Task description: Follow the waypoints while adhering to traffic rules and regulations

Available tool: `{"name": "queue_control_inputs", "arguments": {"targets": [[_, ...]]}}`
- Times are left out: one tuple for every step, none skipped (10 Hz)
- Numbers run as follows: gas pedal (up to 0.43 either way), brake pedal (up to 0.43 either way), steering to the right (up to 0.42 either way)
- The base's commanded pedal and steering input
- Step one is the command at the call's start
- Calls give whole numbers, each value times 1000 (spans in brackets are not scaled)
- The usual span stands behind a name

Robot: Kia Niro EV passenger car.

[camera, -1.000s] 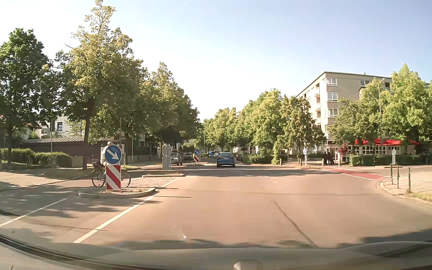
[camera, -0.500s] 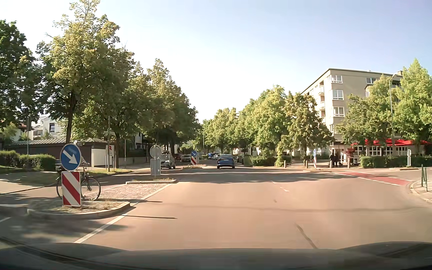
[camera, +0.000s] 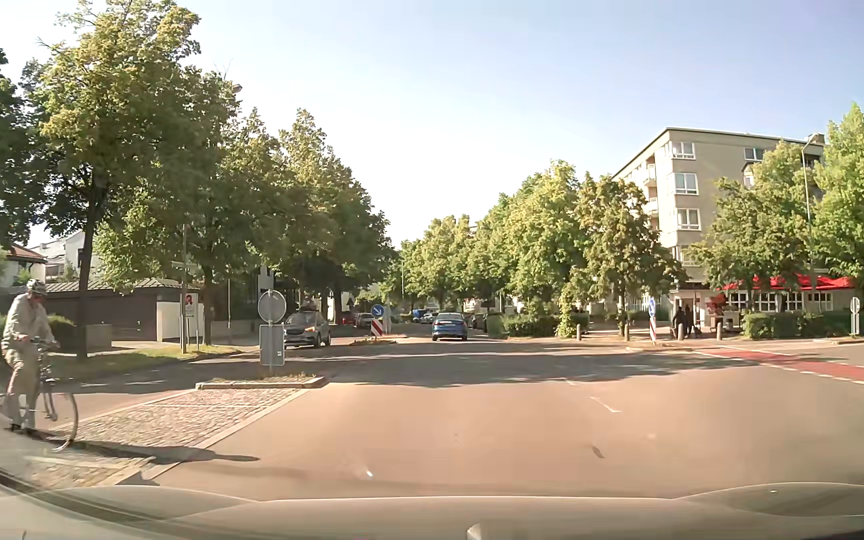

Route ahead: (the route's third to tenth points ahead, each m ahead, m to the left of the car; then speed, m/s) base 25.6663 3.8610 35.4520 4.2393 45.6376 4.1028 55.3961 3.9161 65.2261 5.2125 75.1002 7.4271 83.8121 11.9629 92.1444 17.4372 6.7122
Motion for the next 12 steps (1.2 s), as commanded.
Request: {"name": "queue_control_inputs", "arguments": {"targets": [[209, 0, 2], [209, 0, 3], [209, 0, 2], [209, 0, 2], [209, 0, 5], [209, 0, 5], [209, 0, 3], [209, 0, 2], [209, 0, 2], [209, 0, 2], [209, 0, 2], [197, 0, 2]]}}
